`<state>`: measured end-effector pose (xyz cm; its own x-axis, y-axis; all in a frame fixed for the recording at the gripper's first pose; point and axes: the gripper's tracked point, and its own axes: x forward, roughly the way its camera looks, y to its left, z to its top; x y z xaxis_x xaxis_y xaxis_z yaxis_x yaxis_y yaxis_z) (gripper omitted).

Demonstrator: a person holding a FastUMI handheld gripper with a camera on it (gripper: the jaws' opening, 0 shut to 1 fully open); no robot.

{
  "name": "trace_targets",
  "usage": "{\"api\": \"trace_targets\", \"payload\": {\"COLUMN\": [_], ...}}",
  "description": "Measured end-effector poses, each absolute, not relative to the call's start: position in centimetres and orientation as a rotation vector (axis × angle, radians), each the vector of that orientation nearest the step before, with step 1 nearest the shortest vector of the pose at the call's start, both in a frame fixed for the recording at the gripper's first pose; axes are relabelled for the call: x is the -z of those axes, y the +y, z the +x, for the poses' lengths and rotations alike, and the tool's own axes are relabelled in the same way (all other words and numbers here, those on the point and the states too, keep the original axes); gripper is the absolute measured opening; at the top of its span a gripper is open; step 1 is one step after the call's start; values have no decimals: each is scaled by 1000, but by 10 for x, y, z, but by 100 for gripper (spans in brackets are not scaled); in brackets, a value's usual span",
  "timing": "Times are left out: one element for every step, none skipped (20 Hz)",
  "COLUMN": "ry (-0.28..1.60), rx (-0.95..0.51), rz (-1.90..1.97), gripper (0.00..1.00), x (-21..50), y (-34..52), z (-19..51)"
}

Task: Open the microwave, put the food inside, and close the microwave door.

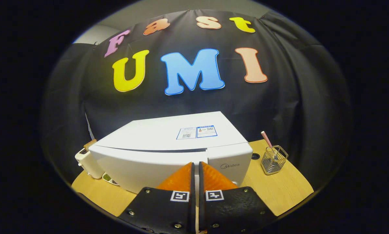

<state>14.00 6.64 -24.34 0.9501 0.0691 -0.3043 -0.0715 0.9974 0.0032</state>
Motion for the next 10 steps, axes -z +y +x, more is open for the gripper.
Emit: {"api": "trace_targets", "payload": {"ry": [307,301,300,297,319,302,309,291,303,308], "rx": [-70,-73,-72,-69,-69,-63,-70,-71,-74,-78], "rz": [-3,-5,-16,-31,-35,-25,-57,-66,-74,-62], "gripper": [4,4,4,4,4,5,4,5,4,5], "x": [243,243,244,243,248,238,244,240,243,240], "y": [67,68,68,67,65,67,69,68,67,66], "z": [140,142,144,152,156,150,151,152,150,150]}}
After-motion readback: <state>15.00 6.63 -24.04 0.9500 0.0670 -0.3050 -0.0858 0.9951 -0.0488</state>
